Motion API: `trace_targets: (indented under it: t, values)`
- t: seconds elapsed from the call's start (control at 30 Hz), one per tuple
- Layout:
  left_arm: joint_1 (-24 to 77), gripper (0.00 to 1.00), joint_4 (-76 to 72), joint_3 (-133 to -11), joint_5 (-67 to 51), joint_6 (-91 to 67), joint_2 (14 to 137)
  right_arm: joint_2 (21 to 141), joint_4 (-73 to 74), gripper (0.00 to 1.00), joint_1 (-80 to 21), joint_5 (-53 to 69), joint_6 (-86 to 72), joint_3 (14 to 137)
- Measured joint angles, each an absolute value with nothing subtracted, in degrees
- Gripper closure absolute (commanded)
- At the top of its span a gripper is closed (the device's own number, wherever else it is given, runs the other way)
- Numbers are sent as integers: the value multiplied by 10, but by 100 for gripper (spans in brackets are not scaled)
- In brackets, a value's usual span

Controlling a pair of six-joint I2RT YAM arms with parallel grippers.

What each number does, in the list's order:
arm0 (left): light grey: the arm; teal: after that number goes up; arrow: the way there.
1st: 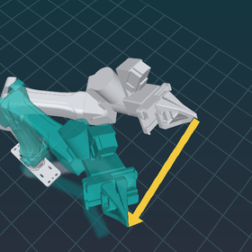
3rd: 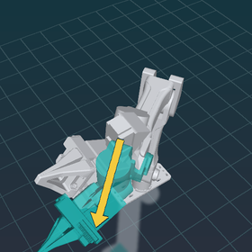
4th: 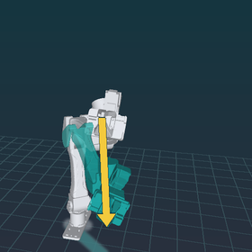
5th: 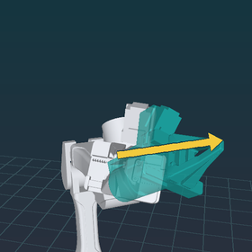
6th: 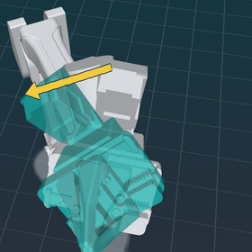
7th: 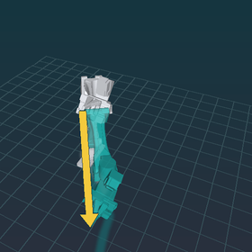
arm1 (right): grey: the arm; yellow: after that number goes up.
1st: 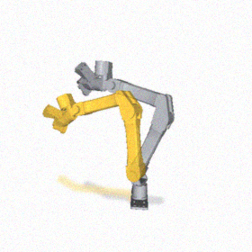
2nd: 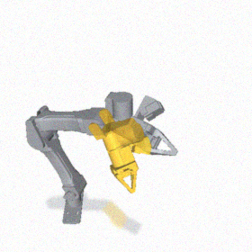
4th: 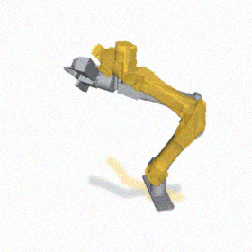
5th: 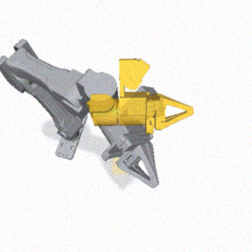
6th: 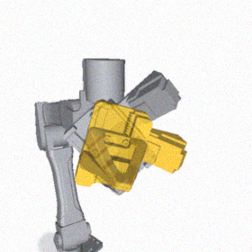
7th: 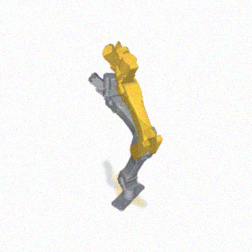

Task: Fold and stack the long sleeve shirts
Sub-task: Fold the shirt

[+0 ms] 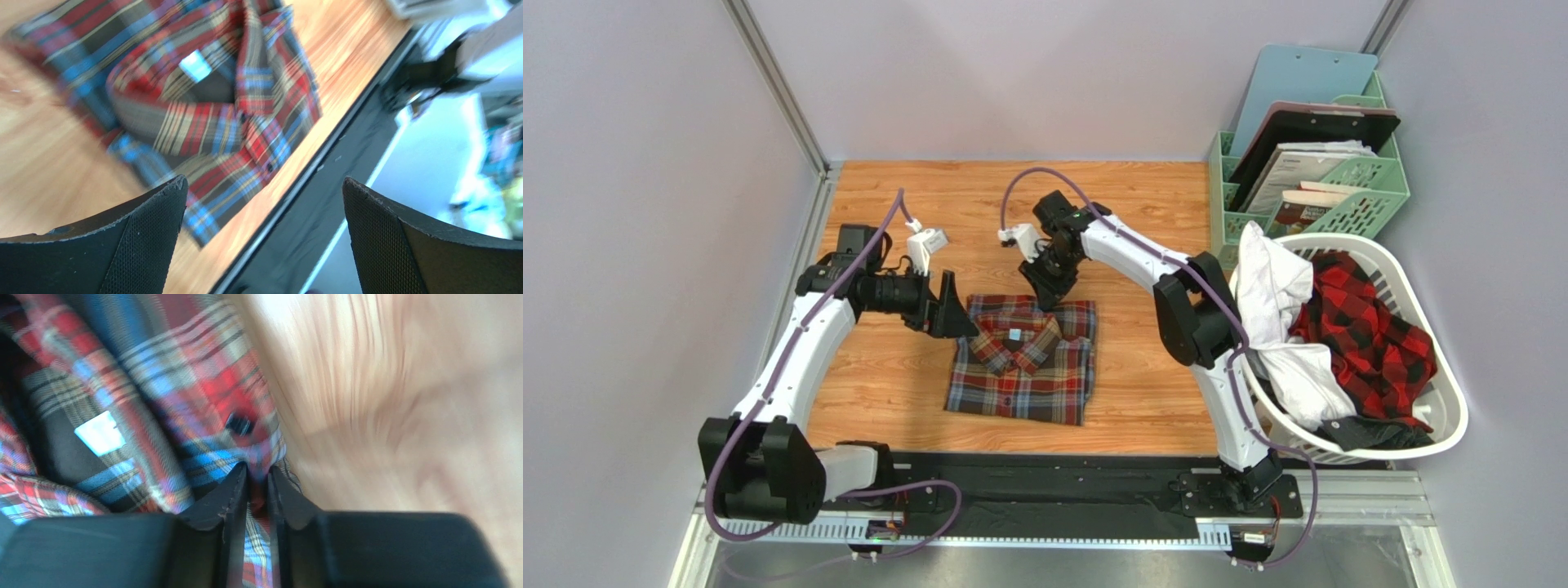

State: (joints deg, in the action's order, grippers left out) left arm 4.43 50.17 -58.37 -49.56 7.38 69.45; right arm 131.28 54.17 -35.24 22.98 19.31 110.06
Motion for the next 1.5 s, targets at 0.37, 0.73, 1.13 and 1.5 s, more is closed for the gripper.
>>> trace_targets:
  t: [0.37,0.73,1.13,1.5]
  values:
    - [20,49,445,-597,-470,-5,823,1150,504,57,-295,247,252,1030]
    - [19,42,536,-664,-382,117,955,1076,465,54,-276,339,124,800]
    - [22,38,549,-670,-365,153,1019,1099,419,51,-277,355,77,773]
    - [35,58,542,-670,-371,160,1031,1116,415,72,-277,365,72,773]
